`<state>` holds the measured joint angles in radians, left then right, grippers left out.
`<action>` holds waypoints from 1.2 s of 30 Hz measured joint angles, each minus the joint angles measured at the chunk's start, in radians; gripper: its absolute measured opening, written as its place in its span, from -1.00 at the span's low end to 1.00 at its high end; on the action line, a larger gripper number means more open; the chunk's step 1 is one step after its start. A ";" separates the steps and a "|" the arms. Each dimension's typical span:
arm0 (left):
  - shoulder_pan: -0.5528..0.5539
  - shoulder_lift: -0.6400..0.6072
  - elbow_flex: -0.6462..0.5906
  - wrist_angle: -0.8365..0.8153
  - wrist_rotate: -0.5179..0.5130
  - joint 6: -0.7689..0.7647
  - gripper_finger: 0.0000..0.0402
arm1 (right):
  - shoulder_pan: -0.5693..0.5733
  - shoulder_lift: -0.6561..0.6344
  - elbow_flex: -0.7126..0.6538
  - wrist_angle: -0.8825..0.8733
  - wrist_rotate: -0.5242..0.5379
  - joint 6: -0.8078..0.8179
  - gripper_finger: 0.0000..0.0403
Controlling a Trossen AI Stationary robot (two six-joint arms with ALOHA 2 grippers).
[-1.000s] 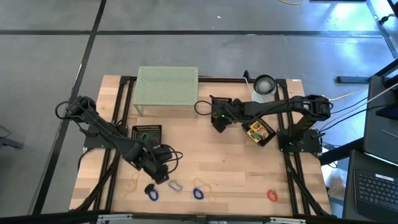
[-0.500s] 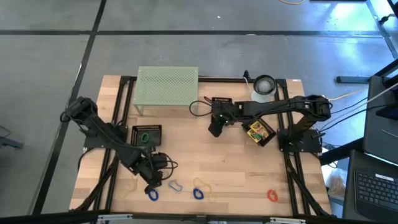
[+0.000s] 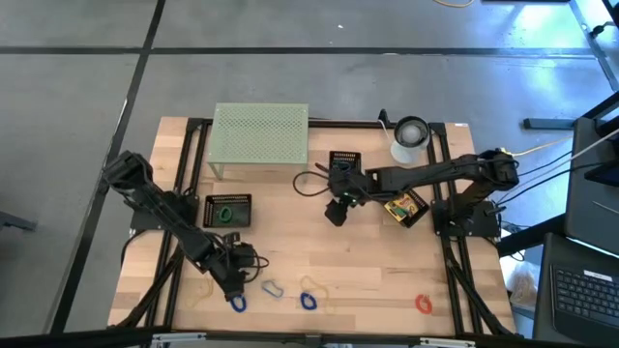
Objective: Pick & Place Office Desk Supplies
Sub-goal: Put the blue rubber band into the top black bin
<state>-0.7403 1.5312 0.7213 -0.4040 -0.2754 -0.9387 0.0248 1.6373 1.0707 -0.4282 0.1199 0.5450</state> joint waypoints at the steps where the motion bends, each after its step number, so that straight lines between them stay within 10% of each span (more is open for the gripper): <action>1: 0.000 0.004 -0.009 0.010 -0.005 0.000 -0.05 | 0.006 -0.006 0.001 0.009 0.002 -0.002 0.08; 12: -0.013 0.016 -0.060 0.025 -0.074 0.108 -0.11 | 0.078 -0.132 0.001 0.010 0.059 -0.007 -0.03; 26: -0.017 0.061 -0.060 0.117 -0.022 0.207 -0.97 | 0.128 -0.182 0.000 0.032 0.137 -0.037 -0.11; 36: -0.010 0.013 0.019 0.124 -0.187 0.309 -0.99 | 0.128 -0.182 0.000 0.032 0.123 -0.036 -0.14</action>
<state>-0.7500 1.5438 0.7407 -0.2799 -0.4628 -0.6300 0.1524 1.4555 1.0710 -0.3965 0.2430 0.5091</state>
